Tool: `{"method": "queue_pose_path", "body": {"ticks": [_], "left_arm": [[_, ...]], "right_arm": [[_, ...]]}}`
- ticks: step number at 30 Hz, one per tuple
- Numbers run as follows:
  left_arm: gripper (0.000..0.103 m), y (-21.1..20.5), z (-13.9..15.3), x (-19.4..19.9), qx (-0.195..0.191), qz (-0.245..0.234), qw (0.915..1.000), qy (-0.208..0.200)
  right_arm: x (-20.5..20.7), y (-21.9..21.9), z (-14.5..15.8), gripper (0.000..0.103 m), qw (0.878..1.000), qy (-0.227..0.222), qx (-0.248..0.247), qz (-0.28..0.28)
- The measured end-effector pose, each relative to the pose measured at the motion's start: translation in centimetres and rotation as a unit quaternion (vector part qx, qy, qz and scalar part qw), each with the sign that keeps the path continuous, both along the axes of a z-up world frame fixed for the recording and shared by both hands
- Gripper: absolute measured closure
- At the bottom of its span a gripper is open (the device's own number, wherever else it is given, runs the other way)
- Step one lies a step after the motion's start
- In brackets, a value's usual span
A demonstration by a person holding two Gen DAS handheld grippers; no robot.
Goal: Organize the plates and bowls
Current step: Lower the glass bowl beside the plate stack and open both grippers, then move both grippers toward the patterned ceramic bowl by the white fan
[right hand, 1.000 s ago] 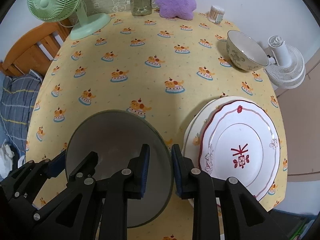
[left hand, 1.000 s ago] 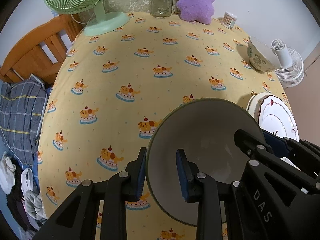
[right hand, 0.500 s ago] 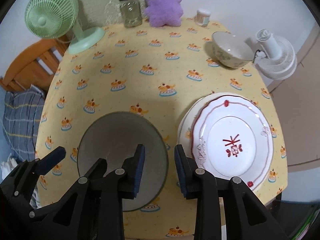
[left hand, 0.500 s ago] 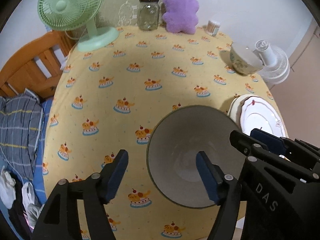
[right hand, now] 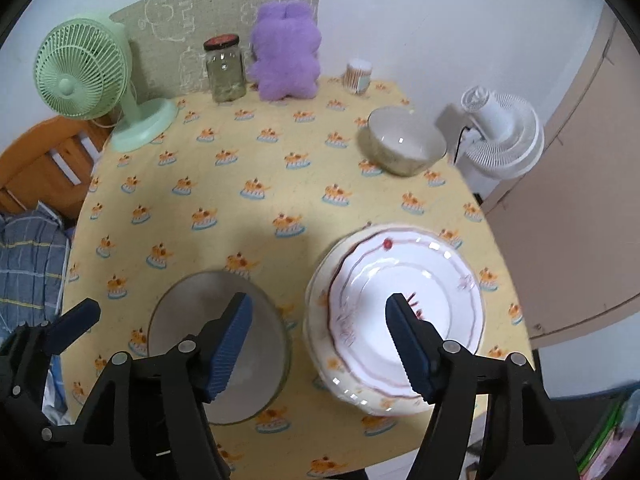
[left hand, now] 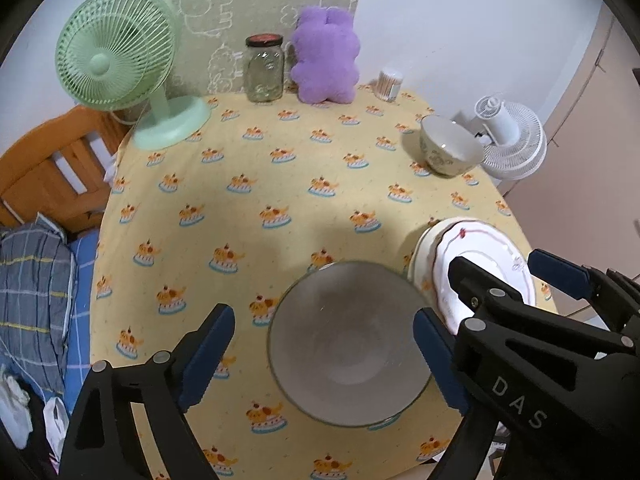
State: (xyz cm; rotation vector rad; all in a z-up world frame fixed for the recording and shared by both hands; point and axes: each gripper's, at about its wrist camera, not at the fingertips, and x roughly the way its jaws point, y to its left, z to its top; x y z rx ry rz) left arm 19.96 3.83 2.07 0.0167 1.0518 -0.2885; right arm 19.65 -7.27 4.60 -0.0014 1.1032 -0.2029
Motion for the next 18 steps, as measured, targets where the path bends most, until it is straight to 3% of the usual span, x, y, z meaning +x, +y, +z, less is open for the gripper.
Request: {"method": "queue_pose_path", "body": {"ticks": [5, 12, 18], "left_arm": [[0.010, -1.6, 1.0, 1.1, 0.003, 0.005, 0.9999, -0.013], [0.010, -5.6, 1.8, 3.2, 0.011, 0.022, 0.9993, -0.029], [0.010, -9.6, 2.0, 5.6, 0.016, 0.053, 0.9980, -0.030]], "right_arm": [[1.0, -2.1, 0.9, 0.030, 1.000, -0.017, 0.016, -0.003], [3.5, -6.1, 1.2, 0.017, 0.999, -0.032, 0.021, 0.003], [6.8, -10.0, 1.3, 0.016, 0.999, -0.033, 0.020, 0.031]]}}
